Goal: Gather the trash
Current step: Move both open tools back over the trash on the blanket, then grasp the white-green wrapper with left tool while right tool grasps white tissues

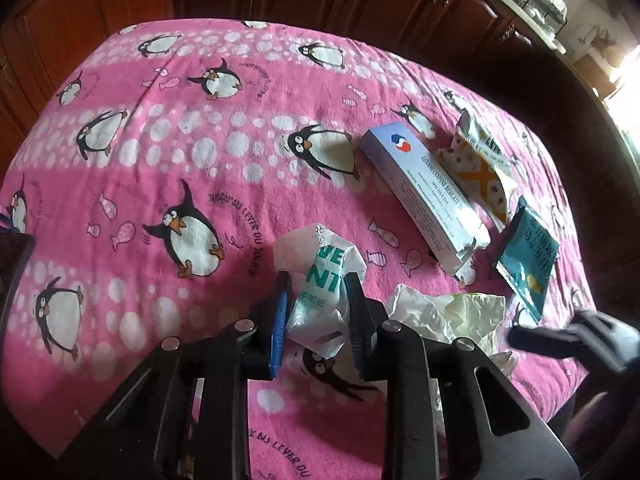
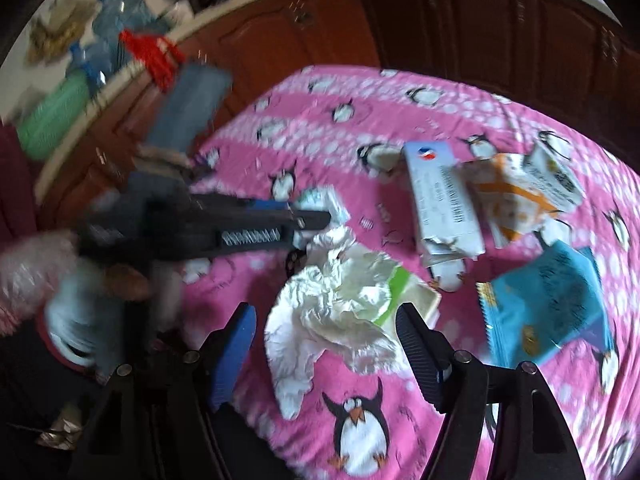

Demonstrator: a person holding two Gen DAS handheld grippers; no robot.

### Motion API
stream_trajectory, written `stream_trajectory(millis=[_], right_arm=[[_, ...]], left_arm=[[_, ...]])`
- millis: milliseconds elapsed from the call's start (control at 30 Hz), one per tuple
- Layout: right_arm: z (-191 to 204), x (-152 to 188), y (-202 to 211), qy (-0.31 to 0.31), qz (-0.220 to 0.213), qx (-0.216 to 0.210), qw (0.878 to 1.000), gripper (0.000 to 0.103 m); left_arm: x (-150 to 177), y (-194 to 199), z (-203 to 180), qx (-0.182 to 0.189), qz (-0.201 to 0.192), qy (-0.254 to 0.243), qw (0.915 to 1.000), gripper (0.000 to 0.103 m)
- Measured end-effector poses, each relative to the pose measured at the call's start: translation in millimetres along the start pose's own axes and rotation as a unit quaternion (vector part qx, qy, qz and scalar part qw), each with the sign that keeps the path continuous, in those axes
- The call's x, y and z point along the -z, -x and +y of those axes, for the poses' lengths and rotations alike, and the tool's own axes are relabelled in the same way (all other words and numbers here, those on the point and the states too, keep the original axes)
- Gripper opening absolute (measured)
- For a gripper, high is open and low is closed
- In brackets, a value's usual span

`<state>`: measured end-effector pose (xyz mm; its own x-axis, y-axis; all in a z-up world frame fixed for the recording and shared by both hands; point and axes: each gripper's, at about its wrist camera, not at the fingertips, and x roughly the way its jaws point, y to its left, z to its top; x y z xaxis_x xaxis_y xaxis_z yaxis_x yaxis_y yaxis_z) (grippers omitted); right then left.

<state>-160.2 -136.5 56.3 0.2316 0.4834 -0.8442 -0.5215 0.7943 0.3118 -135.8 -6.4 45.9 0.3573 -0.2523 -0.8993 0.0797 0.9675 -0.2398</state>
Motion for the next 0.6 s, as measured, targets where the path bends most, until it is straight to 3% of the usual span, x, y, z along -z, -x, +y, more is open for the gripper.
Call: stream_trajectory(millis=[33,67,167,233,433,467,500,533,567,600], right_arm=[[-1,2,-6,0.001,0.005,0.005,1.0,0.058],[-2,4,-11,0.001,0.01,0.003,1.0,0.036],[-7,5,-2,-0.01,-0.006,-0.014,1.0,0.011],[-11,3,14,-0.014,-0.023,-0.024,0.999,0.006],[-22,-6,51,-0.019,-0.066,-0.022,0.997,0.005],[-20,-5,51,-0.014,-0.064,-0.016,0.998,0.009],[-17,-5,47,-0.01,-0.059,-0.014,0.998,0.016],[-15,-3,45,-0.008,-0.056,-0.016,0.998,0.04],[-10,-2,41,-0.005,-0.052,-0.02,0.998,0.052],[-4,0,32,0.002,-0.044,-0.027,0.999,0.052]], left_arm=[[0,2,1,0.001,-0.002,-0.001,1.0,0.023],[0,5,2,0.001,-0.005,-0.001,1.0,0.022],[0,17,7,0.001,-0.017,0.002,0.9998,0.021],[0,27,8,0.002,-0.026,0.0,0.9997,0.021],[-5,48,-4,0.002,-0.05,-0.014,0.9986,0.021],[-6,49,-5,0.003,-0.051,-0.014,0.9986,0.021],[-6,49,-6,0.002,-0.052,-0.015,0.9985,0.021],[-5,50,-7,0.001,-0.052,-0.016,0.9985,0.021],[-4,50,-7,0.0,-0.053,-0.017,0.9985,0.021],[-3,50,-7,-0.001,-0.053,-0.017,0.9984,0.021]])
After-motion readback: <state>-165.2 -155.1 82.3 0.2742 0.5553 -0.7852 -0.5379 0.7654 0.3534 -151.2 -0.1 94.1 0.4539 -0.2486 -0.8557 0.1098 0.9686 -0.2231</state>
